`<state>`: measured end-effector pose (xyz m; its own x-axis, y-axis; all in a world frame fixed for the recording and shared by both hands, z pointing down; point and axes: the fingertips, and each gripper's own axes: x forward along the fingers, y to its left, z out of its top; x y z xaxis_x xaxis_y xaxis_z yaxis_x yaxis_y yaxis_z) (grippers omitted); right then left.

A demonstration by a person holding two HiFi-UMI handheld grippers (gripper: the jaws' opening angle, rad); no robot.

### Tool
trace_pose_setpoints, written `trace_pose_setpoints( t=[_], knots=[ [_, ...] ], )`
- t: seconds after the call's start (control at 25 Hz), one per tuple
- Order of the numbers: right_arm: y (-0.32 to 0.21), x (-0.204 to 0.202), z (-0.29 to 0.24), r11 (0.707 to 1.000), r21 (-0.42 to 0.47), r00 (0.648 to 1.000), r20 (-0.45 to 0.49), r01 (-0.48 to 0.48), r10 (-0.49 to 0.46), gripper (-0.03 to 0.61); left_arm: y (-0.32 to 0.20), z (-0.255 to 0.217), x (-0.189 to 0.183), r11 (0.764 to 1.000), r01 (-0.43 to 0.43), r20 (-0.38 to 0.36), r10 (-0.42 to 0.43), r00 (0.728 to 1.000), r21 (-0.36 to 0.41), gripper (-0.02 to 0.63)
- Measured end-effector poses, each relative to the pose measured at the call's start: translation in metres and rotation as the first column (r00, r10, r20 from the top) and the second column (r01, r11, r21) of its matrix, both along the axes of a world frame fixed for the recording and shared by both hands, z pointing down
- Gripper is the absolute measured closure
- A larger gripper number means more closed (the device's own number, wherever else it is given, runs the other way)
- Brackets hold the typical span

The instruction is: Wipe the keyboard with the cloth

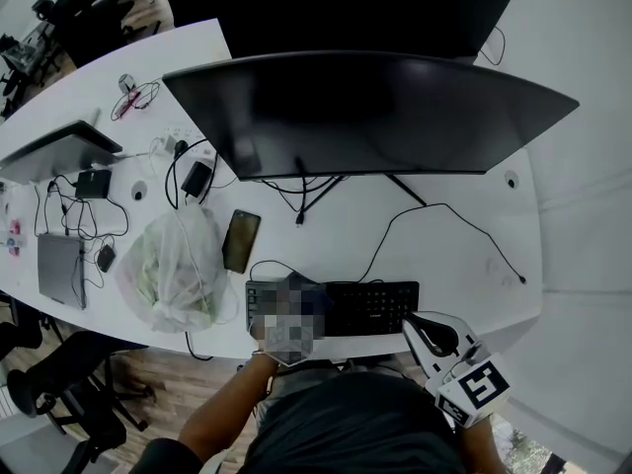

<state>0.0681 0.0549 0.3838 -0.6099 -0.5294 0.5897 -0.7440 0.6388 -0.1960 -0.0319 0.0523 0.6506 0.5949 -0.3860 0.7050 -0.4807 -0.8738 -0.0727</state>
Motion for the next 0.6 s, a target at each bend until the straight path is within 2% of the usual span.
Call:
trace_pose_setpoints(
  t=[0.08, 0.16, 0.24, 0.36, 0.44, 0.52, 0.6],
  knots=[
    [-0.001, 0.001, 0.001, 1.0, -0.001, 1.0, -0.001, -0.002, 0.002, 0.568, 0.006, 0.006, 0.002, 1.0, 0.003, 0.003, -0.002, 1.0, -0.025, 0.531],
    [-0.003, 0.005, 0.002, 1.0, -0.004, 1.0, -0.007, -0.009, 0.009, 0.568, 0.028, 0.01, 0.006, 1.0, -0.006, 0.008, 0.006, 1.0, -0.009, 0.531],
    [-0.007, 0.011, 0.002, 1.0, -0.001, 1.0, -0.009, -0.021, 0.021, 0.568, 0.052, 0.01, 0.011, 0.999, -0.032, 0.001, 0.032, 0.999, -0.039, 0.529],
    [-0.009, 0.015, 0.002, 0.999, -0.004, 0.999, -0.006, -0.034, 0.034, 0.568, 0.089, 0.007, 0.022, 0.984, -0.138, -0.007, 0.138, 0.99, -0.111, 0.529],
    [-0.011, 0.014, 0.0, 1.0, -0.004, 1.0, -0.003, -0.028, 0.028, 0.568, 0.096, 0.005, 0.028, 0.975, -0.197, 0.008, 0.199, 0.98, -0.101, 0.529],
    [-0.011, 0.015, -0.001, 1.0, -0.007, 1.0, -0.004, -0.025, 0.025, 0.568, 0.074, 0.002, 0.028, 0.983, -0.177, 0.01, 0.178, 0.984, -0.056, 0.529],
    [-0.01, 0.015, 0.001, 1.0, -0.015, 1.0, -0.008, -0.023, 0.023, 0.569, 0.037, -0.003, 0.025, 0.994, -0.107, -0.003, 0.107, 0.994, -0.022, 0.529]
  ],
)
